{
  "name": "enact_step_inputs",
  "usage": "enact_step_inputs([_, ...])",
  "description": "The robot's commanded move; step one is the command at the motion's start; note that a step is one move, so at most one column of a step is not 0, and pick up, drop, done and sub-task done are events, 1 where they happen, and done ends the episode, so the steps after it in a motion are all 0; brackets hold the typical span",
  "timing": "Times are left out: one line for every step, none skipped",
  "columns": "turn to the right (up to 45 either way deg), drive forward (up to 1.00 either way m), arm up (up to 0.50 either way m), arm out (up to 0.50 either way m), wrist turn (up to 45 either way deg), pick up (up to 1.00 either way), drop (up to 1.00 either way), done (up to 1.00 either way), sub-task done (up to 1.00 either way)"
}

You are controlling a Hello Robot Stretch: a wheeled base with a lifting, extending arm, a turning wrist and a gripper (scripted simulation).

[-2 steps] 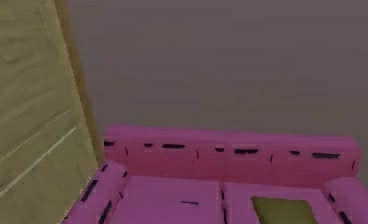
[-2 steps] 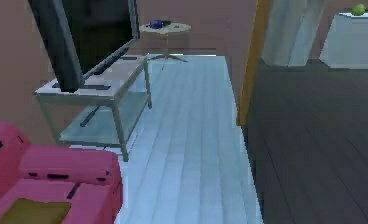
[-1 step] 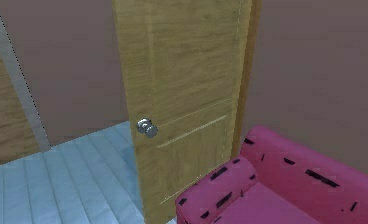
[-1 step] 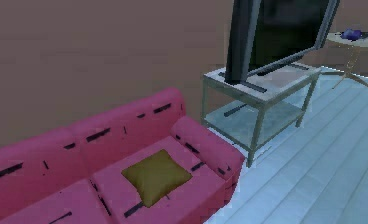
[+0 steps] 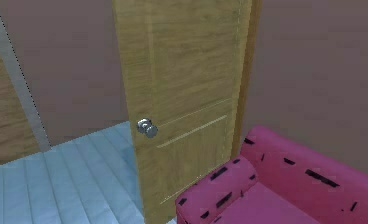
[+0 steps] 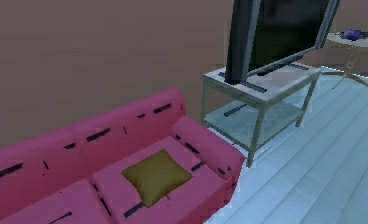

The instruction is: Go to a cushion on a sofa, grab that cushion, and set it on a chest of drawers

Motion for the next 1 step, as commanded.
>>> enact_step_inputs([0.0,0.00,0.00,0.44,0.0,0.00,0.00,0.00,0.00])
